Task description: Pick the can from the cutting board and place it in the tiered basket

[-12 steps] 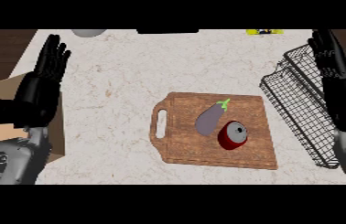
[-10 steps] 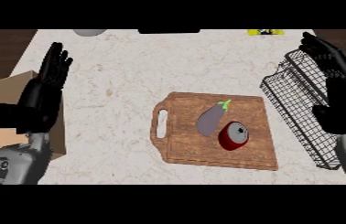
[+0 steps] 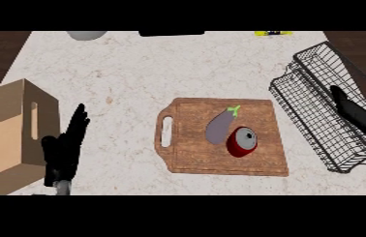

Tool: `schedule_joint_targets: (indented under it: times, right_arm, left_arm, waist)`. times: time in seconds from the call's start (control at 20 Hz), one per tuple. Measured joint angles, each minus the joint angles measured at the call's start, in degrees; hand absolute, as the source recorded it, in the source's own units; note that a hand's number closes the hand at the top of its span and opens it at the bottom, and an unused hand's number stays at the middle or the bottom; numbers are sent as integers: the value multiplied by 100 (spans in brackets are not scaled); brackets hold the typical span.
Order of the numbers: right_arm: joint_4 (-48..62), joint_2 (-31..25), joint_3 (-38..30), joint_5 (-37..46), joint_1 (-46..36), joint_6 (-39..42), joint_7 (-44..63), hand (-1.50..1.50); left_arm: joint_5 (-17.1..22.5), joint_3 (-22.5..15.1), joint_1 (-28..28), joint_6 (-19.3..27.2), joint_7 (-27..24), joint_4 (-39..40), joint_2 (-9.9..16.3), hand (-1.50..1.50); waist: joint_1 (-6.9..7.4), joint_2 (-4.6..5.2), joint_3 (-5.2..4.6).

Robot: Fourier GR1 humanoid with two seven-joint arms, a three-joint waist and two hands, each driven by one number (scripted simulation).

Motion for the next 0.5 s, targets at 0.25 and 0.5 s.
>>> schedule_joint_targets:
  times: [0.25, 0.5]
  right_arm:
    - [-1319, 540, 169, 147, 1063, -401, 17, -150]
    - [-2237, -111, 662, 544, 1952, -12, 1284, -150]
  left_arm:
    - [-144, -185, 203, 20, -192, 239, -272, 0]
    - [-217, -199, 265, 52, -333, 400, -356, 0]
  waist:
    - [111, -13, -18]
    - [144, -6, -23]
